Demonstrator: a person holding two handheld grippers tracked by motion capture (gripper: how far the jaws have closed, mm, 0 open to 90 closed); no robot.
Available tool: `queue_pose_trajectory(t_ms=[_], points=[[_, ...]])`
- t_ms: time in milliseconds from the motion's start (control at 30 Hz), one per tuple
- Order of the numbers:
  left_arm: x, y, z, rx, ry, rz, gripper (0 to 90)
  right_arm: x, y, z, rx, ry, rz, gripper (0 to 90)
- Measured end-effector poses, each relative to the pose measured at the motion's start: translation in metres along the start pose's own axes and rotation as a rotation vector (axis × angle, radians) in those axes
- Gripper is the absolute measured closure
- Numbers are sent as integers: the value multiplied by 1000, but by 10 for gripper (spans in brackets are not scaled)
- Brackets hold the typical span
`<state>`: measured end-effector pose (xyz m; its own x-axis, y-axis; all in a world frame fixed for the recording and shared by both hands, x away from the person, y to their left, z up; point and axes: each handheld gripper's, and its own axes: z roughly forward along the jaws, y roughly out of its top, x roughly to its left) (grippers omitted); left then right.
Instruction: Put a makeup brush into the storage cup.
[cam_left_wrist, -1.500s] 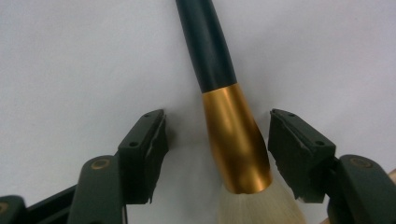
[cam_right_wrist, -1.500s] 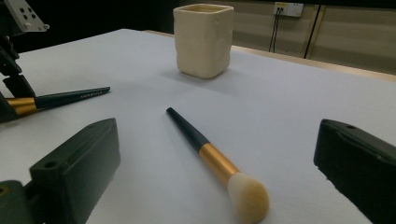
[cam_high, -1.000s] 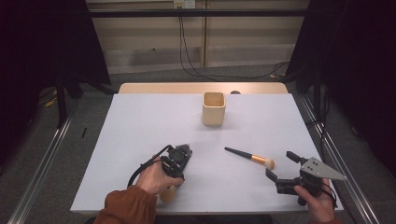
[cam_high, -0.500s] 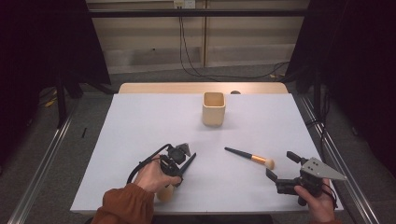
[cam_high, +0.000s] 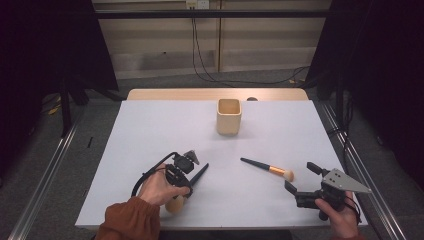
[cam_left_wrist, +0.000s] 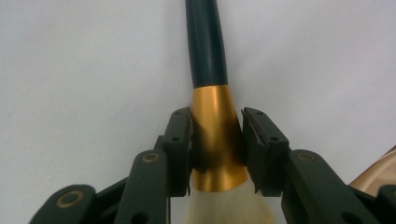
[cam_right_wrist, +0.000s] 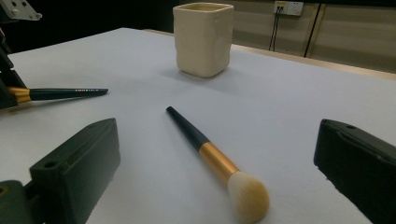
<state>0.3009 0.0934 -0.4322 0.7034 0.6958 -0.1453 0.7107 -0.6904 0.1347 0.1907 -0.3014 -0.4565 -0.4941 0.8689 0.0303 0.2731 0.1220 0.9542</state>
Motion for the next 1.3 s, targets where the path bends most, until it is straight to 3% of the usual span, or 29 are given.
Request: queue_pose_trajectory(t_ms=[233,433,800,1300], points=[[4,-2,-5,-41,-13,-16,641,0,0,0,-1,-1,0,4],[8,-5,-14,-119,-35,-41,642,0,0,0,0,-1,0,4],[15,-16,-21,-260,-47,-41,643,0,0,0,-1,-2,2,4],[17,-29,-31,-509,-42,16,644,0,0,0,-4,-3,5,4]])
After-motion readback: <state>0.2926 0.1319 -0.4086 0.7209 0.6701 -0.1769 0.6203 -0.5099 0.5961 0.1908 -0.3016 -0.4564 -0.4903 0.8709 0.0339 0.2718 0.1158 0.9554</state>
